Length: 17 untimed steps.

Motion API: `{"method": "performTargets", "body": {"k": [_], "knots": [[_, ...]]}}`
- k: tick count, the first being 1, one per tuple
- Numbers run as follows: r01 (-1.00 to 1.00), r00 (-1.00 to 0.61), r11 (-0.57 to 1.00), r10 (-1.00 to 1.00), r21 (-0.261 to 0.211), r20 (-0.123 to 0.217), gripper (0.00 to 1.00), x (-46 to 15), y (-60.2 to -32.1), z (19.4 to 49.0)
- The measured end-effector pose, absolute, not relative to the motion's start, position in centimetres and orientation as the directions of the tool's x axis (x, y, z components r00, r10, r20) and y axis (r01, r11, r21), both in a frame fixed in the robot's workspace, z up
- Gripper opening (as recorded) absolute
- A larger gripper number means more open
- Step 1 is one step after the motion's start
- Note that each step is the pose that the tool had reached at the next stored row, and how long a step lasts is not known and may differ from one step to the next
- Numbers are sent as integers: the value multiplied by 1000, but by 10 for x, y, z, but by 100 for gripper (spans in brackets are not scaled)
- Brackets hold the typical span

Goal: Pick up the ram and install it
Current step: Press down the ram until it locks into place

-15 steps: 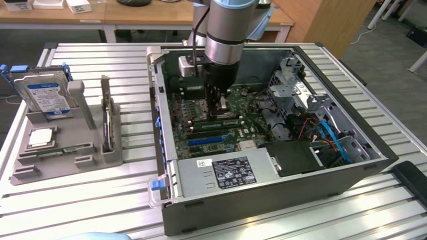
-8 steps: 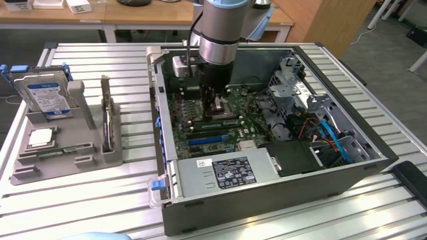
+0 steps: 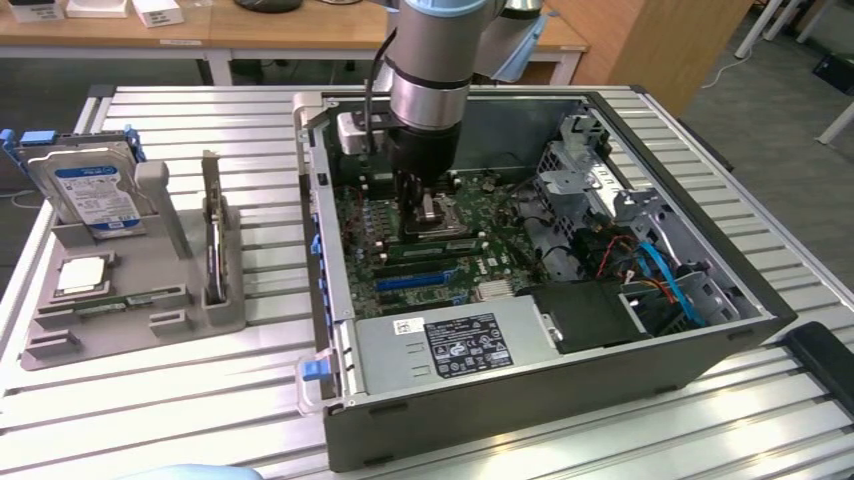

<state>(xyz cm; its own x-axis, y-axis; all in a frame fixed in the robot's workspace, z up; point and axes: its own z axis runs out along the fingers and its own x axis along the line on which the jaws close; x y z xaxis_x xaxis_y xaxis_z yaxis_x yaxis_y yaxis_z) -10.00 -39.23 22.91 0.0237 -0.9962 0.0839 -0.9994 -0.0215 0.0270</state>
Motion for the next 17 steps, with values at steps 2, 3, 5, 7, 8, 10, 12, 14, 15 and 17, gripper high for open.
{"method": "performTargets", "body": {"k": [2, 3, 5, 7, 8, 10, 12, 14, 15, 17], "knots": [[-999, 24, -21, -996, 27, 84, 10, -100, -392, 229], [-999, 24, -21, -996, 27, 84, 10, -100, -392, 228], [-999, 24, -21, -996, 27, 84, 10, -100, -392, 228], [-999, 24, -21, -996, 27, 84, 10, -100, -392, 227], [-999, 24, -21, -996, 27, 84, 10, -100, -392, 227], [-999, 24, -21, -996, 27, 84, 10, -100, -392, 226], [-999, 24, -21, -996, 27, 84, 10, -100, -392, 226], [-999, 24, -21, -996, 27, 84, 10, -100, -392, 225], [-999, 24, -21, -996, 27, 84, 10, -100, -392, 225], [-999, 23, -21, -996, 27, 84, 10, -100, -392, 225]]}}
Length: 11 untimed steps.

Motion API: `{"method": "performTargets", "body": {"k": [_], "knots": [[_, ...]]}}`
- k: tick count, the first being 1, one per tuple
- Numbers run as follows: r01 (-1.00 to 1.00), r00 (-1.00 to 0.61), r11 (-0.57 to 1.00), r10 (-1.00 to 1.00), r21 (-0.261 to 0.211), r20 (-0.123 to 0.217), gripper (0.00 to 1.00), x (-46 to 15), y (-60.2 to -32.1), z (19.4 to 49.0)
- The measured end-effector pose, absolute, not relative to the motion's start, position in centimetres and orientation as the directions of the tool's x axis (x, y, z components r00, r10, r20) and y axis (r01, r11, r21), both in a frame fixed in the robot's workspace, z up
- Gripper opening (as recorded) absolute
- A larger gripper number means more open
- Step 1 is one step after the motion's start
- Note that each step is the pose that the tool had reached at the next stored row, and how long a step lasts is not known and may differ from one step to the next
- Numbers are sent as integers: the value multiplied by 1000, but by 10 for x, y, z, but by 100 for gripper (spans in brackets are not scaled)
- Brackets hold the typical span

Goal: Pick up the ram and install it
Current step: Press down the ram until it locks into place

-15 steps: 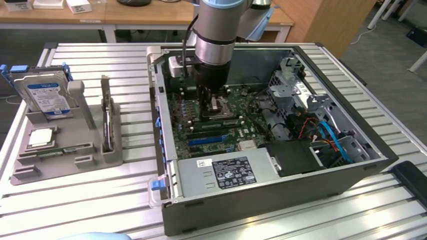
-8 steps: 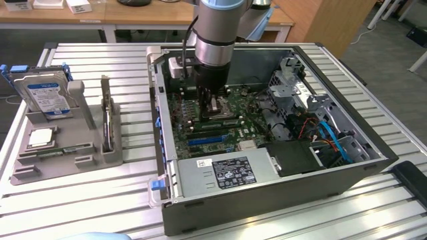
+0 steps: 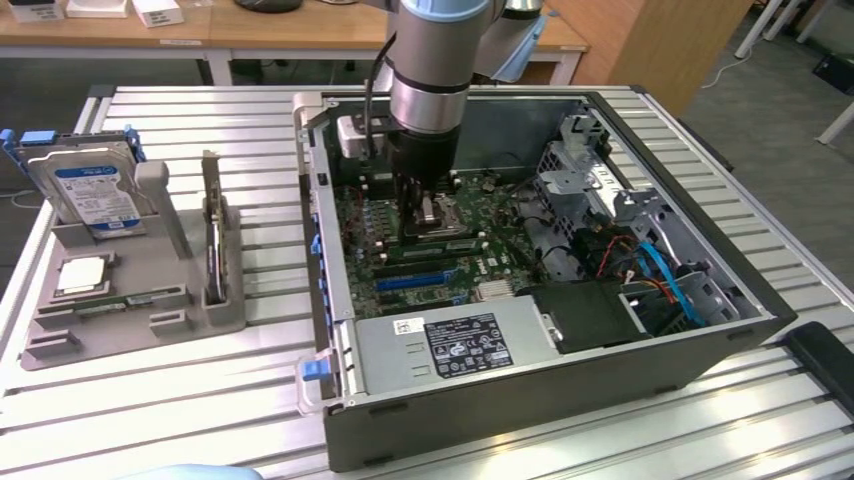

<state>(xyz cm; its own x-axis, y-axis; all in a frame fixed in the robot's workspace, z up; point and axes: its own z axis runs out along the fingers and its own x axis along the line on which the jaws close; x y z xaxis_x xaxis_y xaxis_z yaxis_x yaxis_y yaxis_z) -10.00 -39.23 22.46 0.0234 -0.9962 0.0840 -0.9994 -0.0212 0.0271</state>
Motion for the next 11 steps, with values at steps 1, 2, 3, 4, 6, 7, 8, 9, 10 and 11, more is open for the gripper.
{"method": "performTargets", "body": {"k": [1, 2, 3, 4, 6, 7, 8, 9, 10, 11], "knots": [[-999, 23, -21, -996, 27, 84, 10, -100, -392, 224], [-999, 23, -21, -996, 27, 84, 10, -100, -392, 224], [-999, 23, -21, -996, 27, 84, 10, -100, -392, 224], [-999, 23, -21, -996, 27, 84, 10, -100, -392, 224], [-999, 23, -21, -996, 27, 84, 10, -100, -392, 224], [-999, 23, -21, -996, 27, 84, 10, -100, -392, 224], [-999, 23, -21, -996, 27, 84, 10, -100, -393, 224], [-999, 23, -21, -996, 27, 84, 10, -100, -393, 224], [-999, 23, -20, -996, 27, 84, 10, -100, -393, 224], [-999, 22, -20, -996, 27, 84, 10, -100, -393, 224]]}}
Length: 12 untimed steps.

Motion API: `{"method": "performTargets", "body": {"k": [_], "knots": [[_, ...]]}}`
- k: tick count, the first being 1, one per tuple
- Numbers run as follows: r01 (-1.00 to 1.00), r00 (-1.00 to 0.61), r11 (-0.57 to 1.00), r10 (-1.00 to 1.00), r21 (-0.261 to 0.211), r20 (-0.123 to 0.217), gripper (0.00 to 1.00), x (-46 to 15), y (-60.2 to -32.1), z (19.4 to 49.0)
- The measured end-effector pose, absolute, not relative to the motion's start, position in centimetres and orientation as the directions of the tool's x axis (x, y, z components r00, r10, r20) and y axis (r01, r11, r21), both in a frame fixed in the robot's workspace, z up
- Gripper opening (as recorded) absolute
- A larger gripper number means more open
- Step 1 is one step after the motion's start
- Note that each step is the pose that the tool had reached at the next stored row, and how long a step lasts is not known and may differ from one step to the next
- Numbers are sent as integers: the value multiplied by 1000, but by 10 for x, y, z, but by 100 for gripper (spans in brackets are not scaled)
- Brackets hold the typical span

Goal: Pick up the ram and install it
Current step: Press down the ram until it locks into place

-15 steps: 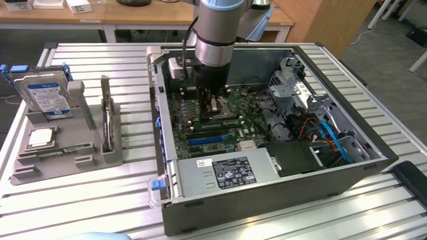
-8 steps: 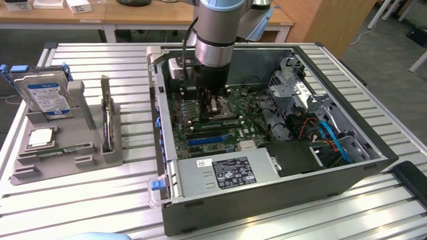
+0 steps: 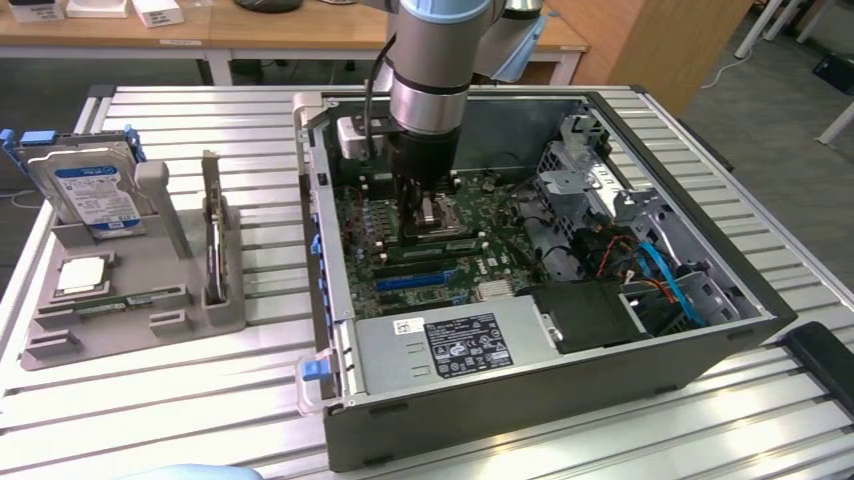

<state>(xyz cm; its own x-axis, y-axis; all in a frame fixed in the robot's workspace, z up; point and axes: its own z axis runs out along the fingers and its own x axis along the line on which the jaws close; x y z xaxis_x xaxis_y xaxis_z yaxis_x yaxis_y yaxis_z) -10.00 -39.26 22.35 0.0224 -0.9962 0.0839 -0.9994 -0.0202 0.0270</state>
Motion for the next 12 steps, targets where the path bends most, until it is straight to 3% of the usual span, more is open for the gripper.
{"method": "performTargets", "body": {"k": [12], "knots": [[-999, 20, -18, -997, 27, 81, 10, -100, -394, 223]]}}
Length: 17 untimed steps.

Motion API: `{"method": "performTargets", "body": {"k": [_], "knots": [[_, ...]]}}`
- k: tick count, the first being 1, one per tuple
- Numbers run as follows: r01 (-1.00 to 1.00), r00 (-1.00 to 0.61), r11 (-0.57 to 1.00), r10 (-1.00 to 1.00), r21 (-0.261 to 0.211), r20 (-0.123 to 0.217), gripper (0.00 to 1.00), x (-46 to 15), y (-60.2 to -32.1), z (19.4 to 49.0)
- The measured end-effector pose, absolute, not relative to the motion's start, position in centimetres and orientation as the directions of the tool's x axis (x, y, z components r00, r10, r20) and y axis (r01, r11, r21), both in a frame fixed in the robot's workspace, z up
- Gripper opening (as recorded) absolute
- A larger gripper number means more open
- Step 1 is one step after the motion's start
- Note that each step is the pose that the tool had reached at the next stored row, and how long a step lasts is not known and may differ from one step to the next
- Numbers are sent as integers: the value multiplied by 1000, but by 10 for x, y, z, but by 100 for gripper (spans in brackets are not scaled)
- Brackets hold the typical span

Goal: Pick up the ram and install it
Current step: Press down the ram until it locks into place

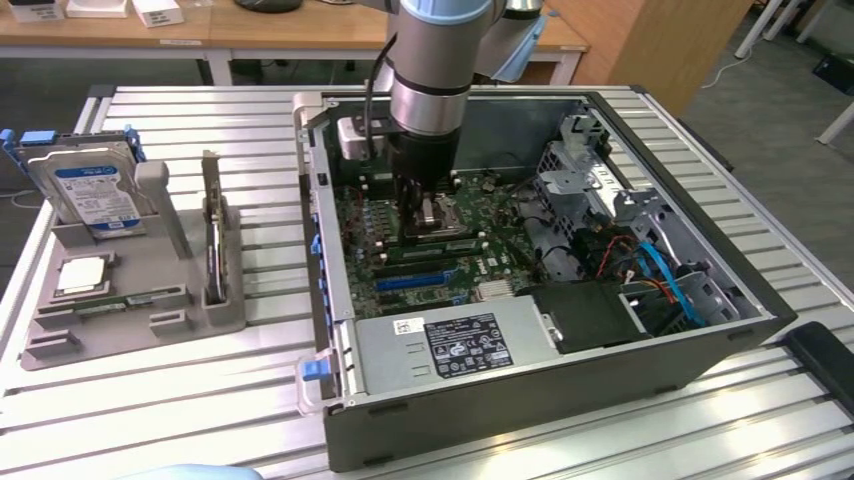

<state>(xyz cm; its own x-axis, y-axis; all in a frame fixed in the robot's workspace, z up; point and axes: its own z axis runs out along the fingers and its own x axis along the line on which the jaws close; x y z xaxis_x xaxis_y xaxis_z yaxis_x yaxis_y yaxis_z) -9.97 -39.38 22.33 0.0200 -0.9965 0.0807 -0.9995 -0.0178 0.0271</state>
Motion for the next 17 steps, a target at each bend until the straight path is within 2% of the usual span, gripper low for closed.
{"method": "performTargets", "body": {"k": [17], "knots": [[-999, 10, -8, -998, 33, 57, 10, -99, -400, 228]]}}
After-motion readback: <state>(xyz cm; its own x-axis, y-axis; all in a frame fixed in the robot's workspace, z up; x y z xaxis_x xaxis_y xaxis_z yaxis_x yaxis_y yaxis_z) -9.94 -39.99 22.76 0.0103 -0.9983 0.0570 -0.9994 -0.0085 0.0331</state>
